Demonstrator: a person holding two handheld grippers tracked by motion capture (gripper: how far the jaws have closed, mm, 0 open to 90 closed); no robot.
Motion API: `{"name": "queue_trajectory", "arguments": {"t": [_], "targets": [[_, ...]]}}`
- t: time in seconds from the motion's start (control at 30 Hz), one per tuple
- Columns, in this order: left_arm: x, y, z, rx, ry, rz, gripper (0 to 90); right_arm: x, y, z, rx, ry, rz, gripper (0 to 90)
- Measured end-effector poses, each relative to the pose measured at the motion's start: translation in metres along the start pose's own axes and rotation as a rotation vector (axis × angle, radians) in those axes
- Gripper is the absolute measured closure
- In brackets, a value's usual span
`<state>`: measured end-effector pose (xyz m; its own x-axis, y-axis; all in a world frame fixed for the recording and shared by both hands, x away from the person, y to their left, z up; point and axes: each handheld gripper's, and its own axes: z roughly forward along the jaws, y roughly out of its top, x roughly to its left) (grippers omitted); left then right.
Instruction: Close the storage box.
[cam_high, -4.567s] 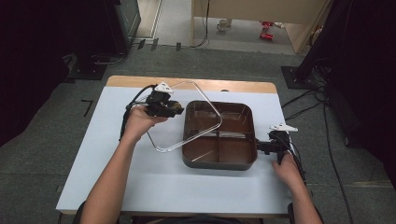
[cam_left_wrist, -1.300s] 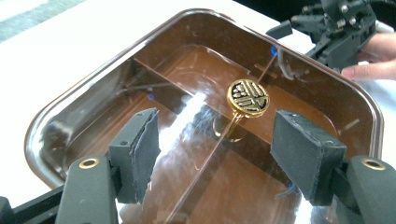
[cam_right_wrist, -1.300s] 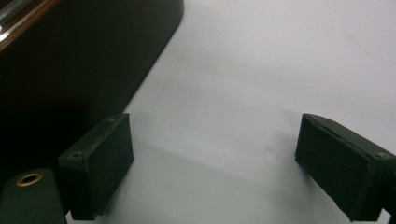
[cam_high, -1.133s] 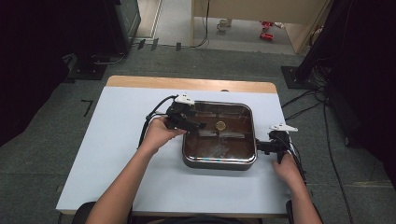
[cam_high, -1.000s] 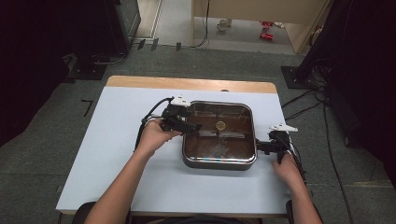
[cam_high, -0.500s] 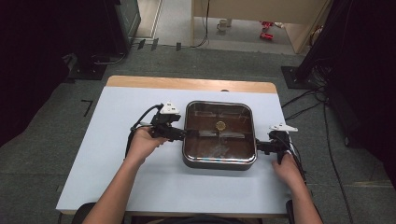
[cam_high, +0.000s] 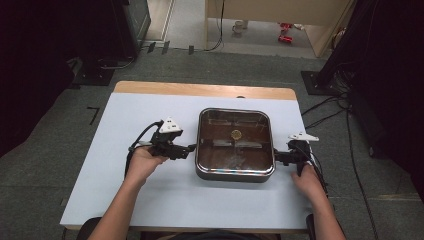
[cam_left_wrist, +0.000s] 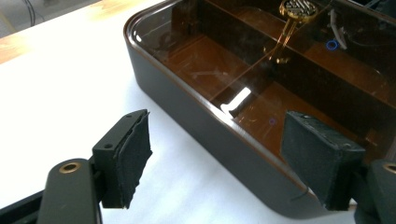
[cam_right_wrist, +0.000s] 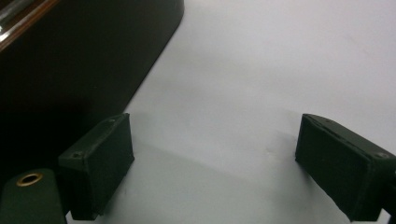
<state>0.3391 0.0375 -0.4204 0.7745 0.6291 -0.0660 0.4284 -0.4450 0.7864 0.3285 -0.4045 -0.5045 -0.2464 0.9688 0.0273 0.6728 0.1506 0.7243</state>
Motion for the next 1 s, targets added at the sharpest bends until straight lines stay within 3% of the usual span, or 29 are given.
{"name": "queue_trajectory", "arguments": {"t": [0.3,0.43,0.6,0.67,0.87,1.0], "targets": [[-0.003,-0.023,-0.007,0.006,0.017,-0.003,23.8,0.000,0.000,0.000,0.000,0.000,0.000,10.7],[-0.007,-0.033,-0.013,0.007,0.053,0.015,23.5,0.000,0.000,0.000,0.000,0.000,0.000,10.7],[-0.012,-0.050,-0.017,-0.018,0.041,0.012,21.2,0.000,0.000,0.000,0.000,0.000,0.000,10.7],[-0.014,-0.061,-0.016,-0.017,0.046,-0.005,20.7,0.000,0.000,0.000,0.000,0.000,0.001,10.7],[-0.024,-0.074,-0.012,-0.019,0.051,0.008,20.6,0.000,0.000,0.000,0.000,0.000,0.001,10.8],[-0.027,-0.080,-0.003,0.019,0.050,0.022,20.6,0.000,0.000,0.000,0.000,0.000,0.000,10.7]]}}
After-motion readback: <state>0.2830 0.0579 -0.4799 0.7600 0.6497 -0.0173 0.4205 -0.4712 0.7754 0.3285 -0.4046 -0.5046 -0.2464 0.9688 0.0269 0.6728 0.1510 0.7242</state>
